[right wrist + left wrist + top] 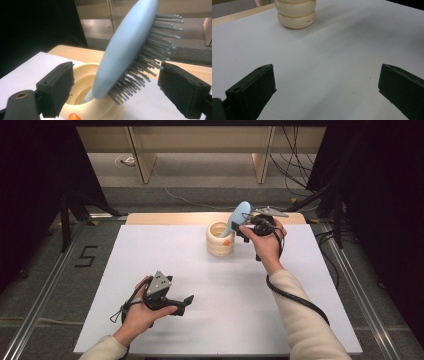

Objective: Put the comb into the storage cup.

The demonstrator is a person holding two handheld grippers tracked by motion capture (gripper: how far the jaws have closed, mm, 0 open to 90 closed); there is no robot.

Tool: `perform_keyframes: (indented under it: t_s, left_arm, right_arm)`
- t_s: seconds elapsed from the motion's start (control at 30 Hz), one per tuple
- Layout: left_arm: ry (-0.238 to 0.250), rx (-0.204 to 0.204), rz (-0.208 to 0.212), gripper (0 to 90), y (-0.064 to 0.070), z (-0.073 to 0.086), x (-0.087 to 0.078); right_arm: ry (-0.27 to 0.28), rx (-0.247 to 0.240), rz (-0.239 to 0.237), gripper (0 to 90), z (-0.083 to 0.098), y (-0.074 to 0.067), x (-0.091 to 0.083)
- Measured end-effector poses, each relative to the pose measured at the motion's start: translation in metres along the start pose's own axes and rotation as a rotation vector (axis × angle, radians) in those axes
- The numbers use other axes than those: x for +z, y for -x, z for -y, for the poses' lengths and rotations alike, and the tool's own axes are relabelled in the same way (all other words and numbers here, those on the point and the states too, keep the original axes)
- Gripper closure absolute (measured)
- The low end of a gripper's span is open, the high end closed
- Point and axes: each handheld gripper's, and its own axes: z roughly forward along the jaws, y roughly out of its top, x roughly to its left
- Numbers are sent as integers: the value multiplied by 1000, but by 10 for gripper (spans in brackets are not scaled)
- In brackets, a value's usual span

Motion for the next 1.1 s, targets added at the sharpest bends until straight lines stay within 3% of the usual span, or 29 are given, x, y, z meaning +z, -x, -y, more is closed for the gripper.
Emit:
perform_keyframes:
  t_s: [0.37, 0.53, 1.1]
  left_arm:
    - [-2, -4, -5, 5, -1, 0, 0]
    - [-1, -7, -8, 5, -2, 0, -1]
    - [2, -9, -12, 5, -4, 1, -1]
  right_arm:
    - [-16, -37, -13, 115, 7, 1, -16]
    - [-17, -50, -39, 115, 12, 1, -30]
    - [-12, -114, -58, 114, 38, 3, -76]
